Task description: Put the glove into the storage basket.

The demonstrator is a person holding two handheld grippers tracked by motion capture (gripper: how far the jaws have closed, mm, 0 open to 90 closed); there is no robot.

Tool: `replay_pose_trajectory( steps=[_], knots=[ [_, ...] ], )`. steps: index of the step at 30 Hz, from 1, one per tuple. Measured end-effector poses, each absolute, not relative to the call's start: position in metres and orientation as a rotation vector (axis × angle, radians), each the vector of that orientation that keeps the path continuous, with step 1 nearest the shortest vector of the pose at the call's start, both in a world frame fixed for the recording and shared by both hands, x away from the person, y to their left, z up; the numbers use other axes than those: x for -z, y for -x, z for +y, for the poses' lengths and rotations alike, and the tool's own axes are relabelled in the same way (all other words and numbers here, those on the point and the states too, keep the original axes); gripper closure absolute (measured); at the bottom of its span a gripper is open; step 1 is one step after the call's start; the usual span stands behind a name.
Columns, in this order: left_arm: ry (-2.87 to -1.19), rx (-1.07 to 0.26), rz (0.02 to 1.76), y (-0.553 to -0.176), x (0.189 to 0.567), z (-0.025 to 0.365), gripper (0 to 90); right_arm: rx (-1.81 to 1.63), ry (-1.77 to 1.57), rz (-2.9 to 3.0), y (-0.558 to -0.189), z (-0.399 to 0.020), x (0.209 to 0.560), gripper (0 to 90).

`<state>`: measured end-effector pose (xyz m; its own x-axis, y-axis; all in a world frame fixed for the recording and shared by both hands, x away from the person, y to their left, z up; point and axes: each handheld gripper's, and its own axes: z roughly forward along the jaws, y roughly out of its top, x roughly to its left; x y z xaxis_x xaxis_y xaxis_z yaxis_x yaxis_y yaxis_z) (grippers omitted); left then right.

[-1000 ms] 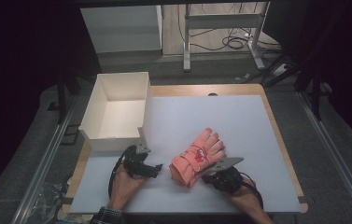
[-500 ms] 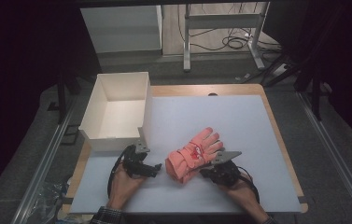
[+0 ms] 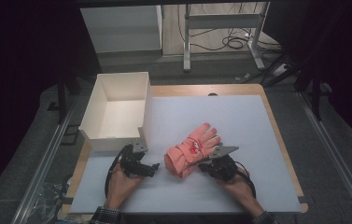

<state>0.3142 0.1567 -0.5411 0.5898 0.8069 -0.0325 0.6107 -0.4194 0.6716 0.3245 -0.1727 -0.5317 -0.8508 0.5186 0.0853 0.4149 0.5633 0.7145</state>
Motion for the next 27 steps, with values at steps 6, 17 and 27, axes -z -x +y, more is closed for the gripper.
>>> replay_pose_trajectory(
  steps=[6, 17, 27],
  knots=[
    [-2.175, -0.353, 1.085, -0.31, 0.536, 0.156, 3.3, -1.159, -0.793, 2.641, -0.323, -0.173, 0.532, 88.5],
    [-2.18, -0.284, 0.998, -0.296, 0.52, 0.15, 1.3, -1.107, -0.83, 2.565, -0.315, -0.206, 0.528, 73.6],
    [-2.215, -0.241, 0.91, -0.295, 0.492, 0.133, 0.2, -1.096, -0.953, 2.448, -0.319, -0.252, 0.525, 56.2]
  ],
)
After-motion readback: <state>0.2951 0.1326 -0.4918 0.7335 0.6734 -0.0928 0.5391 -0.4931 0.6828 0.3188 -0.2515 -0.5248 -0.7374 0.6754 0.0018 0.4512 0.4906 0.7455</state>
